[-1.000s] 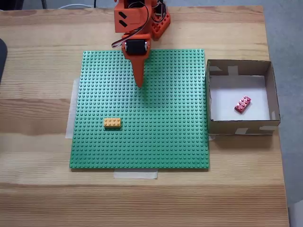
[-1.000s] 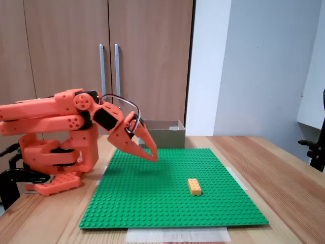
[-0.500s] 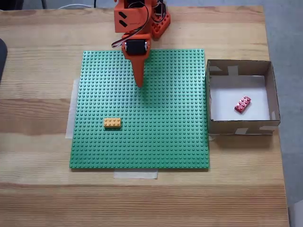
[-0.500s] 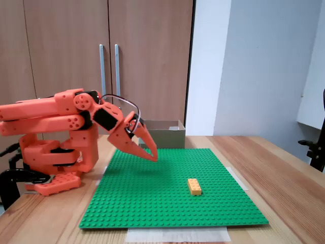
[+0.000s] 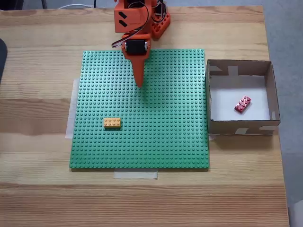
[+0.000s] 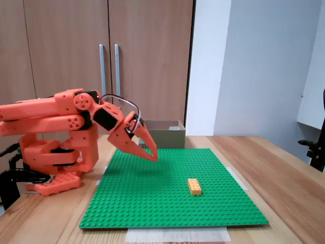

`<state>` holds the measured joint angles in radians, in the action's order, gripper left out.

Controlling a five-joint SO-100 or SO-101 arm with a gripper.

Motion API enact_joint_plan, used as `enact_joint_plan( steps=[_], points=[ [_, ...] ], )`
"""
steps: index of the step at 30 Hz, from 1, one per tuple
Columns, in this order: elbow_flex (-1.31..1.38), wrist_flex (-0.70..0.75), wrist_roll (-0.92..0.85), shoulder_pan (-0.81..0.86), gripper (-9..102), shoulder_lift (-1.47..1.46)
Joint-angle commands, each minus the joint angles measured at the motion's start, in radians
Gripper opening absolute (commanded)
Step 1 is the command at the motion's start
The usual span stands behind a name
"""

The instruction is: Pick the red lego block and put it in the box.

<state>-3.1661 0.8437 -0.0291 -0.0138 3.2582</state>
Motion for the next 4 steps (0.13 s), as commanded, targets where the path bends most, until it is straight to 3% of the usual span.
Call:
enact_joint_plan(
  steps=[1, 4],
  points=[
    [-0.006, -0.012, -0.006, 0.0, -1, 0.005],
    [-0.006, -0.012, -0.006, 0.0, -1, 0.005]
  ],
)
